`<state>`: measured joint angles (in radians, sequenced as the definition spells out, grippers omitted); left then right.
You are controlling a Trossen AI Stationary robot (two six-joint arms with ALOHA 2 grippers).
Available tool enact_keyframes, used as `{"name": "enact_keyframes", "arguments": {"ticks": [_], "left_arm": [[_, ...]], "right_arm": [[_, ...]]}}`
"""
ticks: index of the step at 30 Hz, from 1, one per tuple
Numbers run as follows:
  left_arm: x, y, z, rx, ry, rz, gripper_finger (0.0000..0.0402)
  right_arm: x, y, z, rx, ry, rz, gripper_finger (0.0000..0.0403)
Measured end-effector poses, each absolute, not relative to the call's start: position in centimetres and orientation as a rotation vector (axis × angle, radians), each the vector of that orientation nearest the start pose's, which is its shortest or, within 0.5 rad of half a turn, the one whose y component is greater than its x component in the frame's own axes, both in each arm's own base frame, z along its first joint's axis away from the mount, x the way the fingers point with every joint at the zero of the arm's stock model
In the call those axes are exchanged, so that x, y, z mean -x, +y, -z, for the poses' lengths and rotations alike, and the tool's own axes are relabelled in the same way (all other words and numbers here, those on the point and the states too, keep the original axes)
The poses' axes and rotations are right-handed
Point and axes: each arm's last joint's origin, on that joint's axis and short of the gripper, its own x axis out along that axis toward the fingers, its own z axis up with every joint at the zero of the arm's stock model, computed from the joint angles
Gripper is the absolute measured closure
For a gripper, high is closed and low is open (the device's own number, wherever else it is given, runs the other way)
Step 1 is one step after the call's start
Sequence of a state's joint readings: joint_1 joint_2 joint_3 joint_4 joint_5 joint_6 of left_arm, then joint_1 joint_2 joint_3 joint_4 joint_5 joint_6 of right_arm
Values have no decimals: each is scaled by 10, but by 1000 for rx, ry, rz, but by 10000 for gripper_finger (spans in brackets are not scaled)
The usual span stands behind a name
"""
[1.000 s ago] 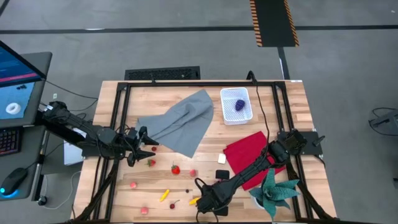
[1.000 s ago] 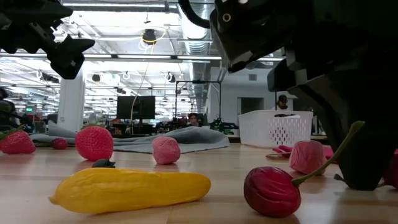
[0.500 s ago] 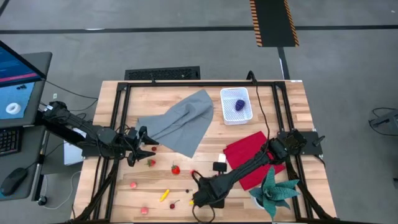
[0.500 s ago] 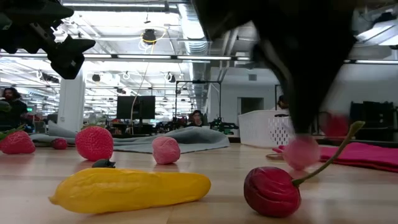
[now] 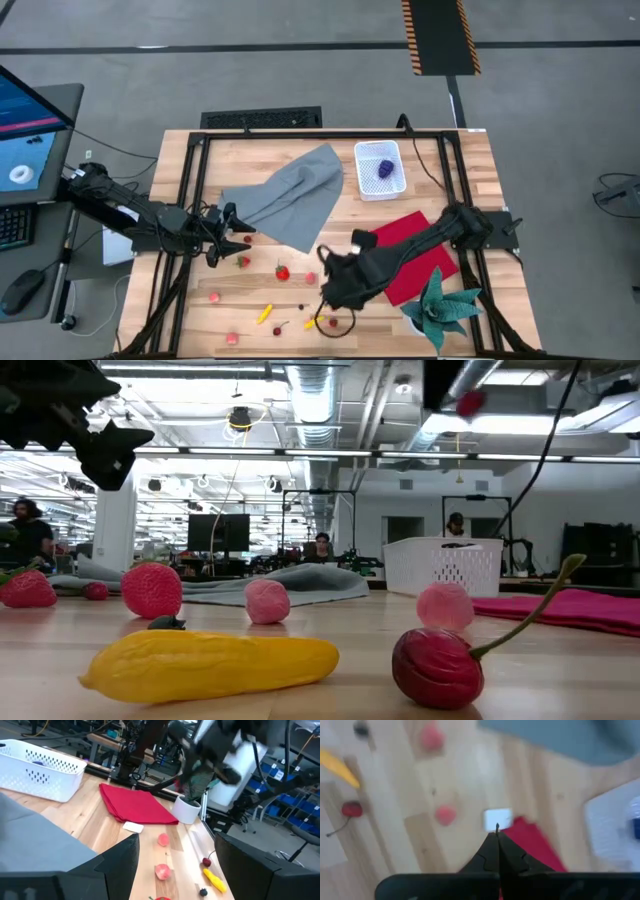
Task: Pick and placing Produce into tupperware
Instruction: Put the red cherry into the white bin
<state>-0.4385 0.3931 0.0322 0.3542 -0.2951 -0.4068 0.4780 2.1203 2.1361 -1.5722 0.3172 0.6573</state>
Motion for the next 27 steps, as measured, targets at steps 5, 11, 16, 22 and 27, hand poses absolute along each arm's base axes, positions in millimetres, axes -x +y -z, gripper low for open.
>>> {"name": "enact_keyframes", "arguments": {"ticks": [5,11,16,22,27], "left_arm": [[-114,-44,-174,405,34,140,152],[-114,-44,-174,411,34,141,152],[-114,-44,-174,420,34,138,152],[-114,-44,-174,420,35,135,152],[-114,-44,-173,422,40,134,152]], "right_arm": [[-354,136,-340,12,1258,385,391],[-338,71,-381,-60,1160,480,392],[-329,4,-396,-155,1137,606,389],[-321,-69,-396,-294,1171,696,393],[-325,-113,-379,-402,1230,727,390]]}}
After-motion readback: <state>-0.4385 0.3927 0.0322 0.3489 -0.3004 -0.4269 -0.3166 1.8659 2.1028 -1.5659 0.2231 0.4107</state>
